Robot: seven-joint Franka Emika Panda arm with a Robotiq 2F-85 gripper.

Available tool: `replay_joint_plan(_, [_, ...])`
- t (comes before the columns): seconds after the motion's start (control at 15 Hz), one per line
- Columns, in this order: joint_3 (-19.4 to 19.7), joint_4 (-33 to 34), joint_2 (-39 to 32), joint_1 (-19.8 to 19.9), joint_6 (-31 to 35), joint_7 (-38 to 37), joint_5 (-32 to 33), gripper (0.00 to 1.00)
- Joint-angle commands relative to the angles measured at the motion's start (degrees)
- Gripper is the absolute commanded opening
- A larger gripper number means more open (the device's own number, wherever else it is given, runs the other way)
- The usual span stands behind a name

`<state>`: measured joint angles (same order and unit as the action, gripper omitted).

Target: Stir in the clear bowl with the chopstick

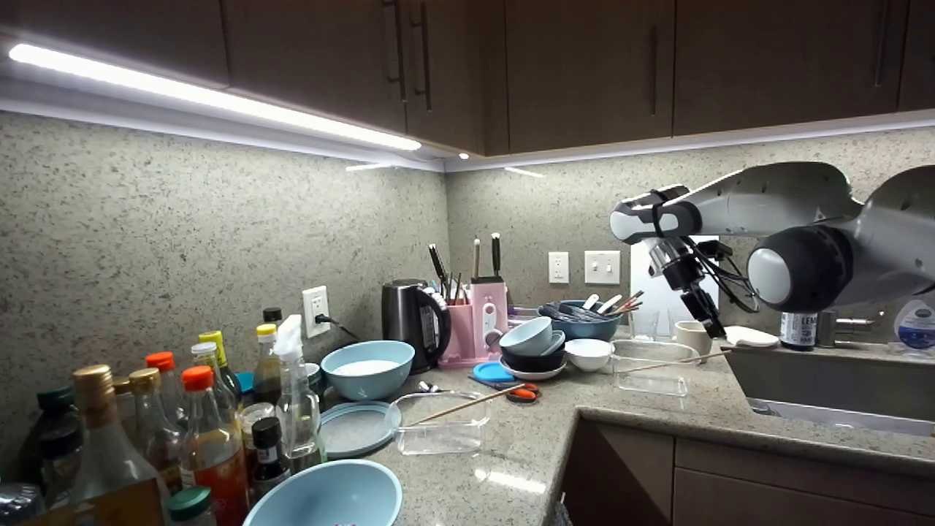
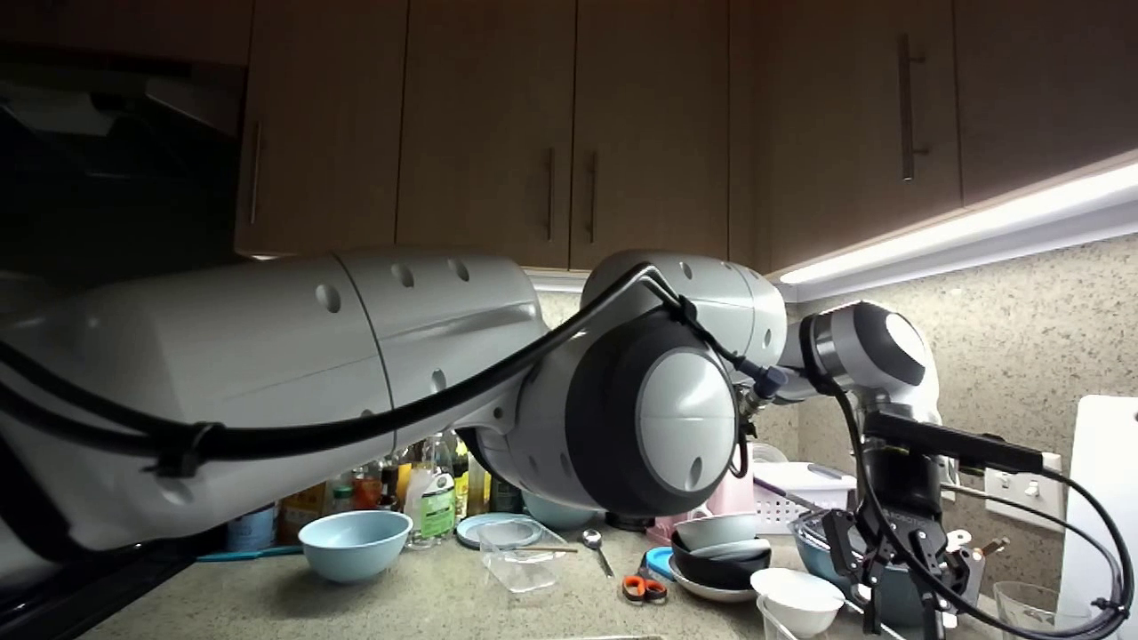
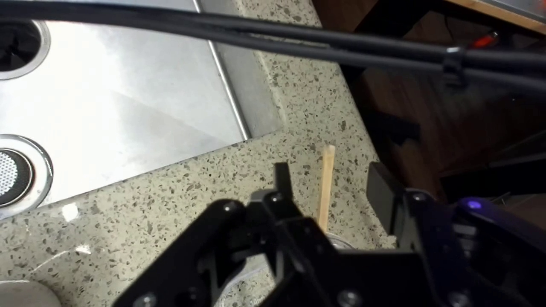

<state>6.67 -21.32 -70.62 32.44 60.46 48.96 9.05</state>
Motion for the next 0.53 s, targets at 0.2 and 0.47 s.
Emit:
replay_joint_plan(0.2, [0.3, -1.1, 0.8, -0.1, 0.3, -0.1, -0.3, 0.76])
replay_joint_plan(0.47, [0.3, -0.9, 0.6, -0.2, 0.2, -0.1, -0.3, 0.94])
